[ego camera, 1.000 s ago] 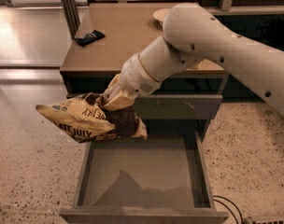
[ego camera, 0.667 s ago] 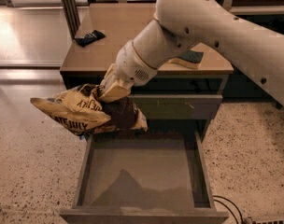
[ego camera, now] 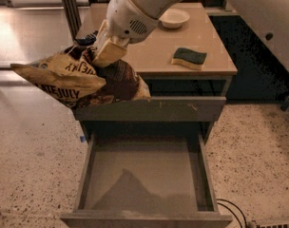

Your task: Pick brown chip bag from middle drawer and place on counter

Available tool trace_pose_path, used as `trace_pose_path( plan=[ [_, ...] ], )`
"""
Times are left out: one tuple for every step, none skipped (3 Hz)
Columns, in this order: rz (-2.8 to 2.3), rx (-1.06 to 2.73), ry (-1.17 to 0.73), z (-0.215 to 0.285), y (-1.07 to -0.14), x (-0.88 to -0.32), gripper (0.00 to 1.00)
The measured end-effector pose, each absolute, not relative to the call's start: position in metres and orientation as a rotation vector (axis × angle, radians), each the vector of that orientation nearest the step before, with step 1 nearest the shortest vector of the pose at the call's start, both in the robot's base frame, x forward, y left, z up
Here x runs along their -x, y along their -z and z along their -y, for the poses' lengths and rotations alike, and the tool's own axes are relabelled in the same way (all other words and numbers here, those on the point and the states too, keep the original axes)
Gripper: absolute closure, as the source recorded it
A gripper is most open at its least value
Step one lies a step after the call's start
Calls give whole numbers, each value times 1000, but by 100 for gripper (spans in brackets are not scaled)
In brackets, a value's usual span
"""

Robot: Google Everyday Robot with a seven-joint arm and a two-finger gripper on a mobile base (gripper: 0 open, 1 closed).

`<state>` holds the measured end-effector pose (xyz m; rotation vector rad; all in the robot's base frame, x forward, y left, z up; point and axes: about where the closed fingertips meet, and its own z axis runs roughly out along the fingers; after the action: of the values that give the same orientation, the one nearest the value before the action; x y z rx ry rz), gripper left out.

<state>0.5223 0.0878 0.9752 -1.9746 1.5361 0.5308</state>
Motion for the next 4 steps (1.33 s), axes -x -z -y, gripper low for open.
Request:
trace_pose_path(
  plan=[
    [-1529,1987,-468,-84,-1009,-547,100],
    [-1531,1958,-436,-74,-1007,-592,100],
    [-1521,1915,-451,-79,-981,-650,100],
    [-1521,1915,-451,-79,-981,-650,100]
  ],
)
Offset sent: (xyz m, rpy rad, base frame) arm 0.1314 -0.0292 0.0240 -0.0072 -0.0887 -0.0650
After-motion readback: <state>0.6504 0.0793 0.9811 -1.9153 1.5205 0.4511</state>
